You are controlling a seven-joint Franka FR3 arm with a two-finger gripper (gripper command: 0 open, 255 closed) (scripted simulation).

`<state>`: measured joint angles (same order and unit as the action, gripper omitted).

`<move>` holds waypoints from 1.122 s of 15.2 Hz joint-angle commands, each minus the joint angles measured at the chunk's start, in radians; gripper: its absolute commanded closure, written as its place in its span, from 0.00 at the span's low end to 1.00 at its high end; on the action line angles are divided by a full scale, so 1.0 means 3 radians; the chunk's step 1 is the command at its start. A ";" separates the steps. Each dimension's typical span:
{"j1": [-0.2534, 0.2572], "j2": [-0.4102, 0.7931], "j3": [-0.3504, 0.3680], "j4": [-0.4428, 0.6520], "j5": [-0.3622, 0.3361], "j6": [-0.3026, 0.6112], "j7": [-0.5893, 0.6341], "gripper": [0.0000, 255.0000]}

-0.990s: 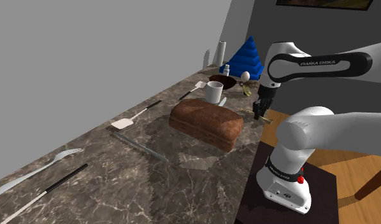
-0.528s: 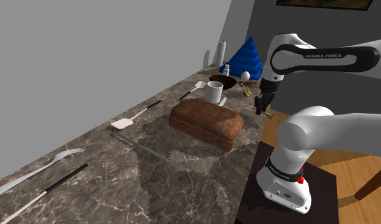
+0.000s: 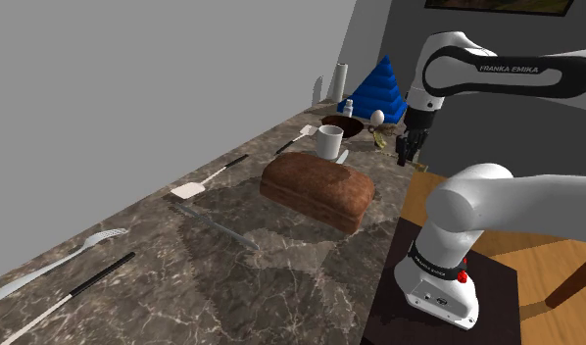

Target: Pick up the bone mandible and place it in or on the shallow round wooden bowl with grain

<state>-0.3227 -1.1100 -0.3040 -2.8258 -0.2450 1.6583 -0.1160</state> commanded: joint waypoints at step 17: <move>0.0342 0.1468 -0.0263 0.1208 0.0100 0.0308 -0.0166 1.00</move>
<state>-0.2270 -0.7150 -0.3661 -2.4932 -0.2143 1.7333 -0.1528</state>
